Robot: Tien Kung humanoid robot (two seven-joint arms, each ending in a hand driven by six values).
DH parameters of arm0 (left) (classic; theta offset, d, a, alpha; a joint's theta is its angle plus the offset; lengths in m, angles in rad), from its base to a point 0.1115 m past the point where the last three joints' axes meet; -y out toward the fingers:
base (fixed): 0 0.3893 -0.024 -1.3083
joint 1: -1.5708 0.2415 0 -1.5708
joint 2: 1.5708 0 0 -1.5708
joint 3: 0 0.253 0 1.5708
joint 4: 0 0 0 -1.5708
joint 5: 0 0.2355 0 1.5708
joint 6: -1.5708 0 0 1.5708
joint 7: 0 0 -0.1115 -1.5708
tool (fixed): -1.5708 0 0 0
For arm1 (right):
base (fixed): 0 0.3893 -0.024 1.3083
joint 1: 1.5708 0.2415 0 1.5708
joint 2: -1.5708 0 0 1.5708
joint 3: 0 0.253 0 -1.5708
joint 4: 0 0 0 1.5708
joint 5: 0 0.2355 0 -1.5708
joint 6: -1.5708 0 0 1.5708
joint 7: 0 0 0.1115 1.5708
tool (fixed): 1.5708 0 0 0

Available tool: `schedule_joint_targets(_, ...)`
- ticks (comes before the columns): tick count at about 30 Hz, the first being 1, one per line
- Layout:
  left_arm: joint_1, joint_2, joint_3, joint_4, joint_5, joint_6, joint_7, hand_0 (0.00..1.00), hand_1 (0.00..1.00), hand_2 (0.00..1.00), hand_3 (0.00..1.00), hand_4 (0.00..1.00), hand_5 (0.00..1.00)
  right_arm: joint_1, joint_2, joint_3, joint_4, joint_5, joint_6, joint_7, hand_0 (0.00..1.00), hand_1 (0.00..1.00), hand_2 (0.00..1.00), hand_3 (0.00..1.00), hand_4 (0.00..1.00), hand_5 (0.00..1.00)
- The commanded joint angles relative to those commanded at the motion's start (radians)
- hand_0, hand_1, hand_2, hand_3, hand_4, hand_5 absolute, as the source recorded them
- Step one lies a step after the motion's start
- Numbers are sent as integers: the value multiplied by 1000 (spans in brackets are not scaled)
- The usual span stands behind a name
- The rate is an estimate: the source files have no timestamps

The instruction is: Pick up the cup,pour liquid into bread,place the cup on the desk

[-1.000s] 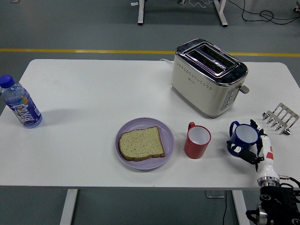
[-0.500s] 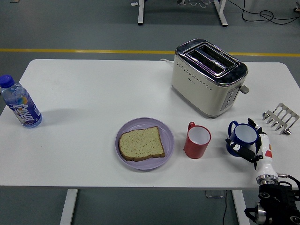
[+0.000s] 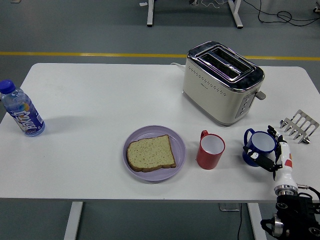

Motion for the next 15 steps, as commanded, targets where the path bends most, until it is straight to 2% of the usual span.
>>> schedule_joint_targets(1,0,0,0,0,-1,0,0,685,693,698,555,255,998,1,0,-1,-1,2,0,1,844,720,794,803,944,62)
schedule_joint_targets(6,-1,0,0,0,0,0,0,685,693,698,555,255,998,4,1,-4,-7,10,0,5,844,720,794,803,944,62)
schedule_joint_targets(7,-1,0,0,0,0,0,0,685,693,698,556,254,998,4,1,-4,-8,11,0,5,781,684,761,779,926,53)
schedule_joint_targets(12,0,0,0,0,0,0,0,685,693,698,556,254,998,5,2,-5,-12,18,0,4,781,684,761,779,926,53)
schedule_joint_targets(13,-1,0,0,0,0,0,0,685,693,699,556,255,998,5,2,-5,-13,20,0,4,751,654,724,756,915,50)
schedule_joint_targets(15,-1,0,0,-1,0,0,0,685,693,699,556,255,998,6,3,-6,-16,26,0,5,751,654,724,756,915,50)
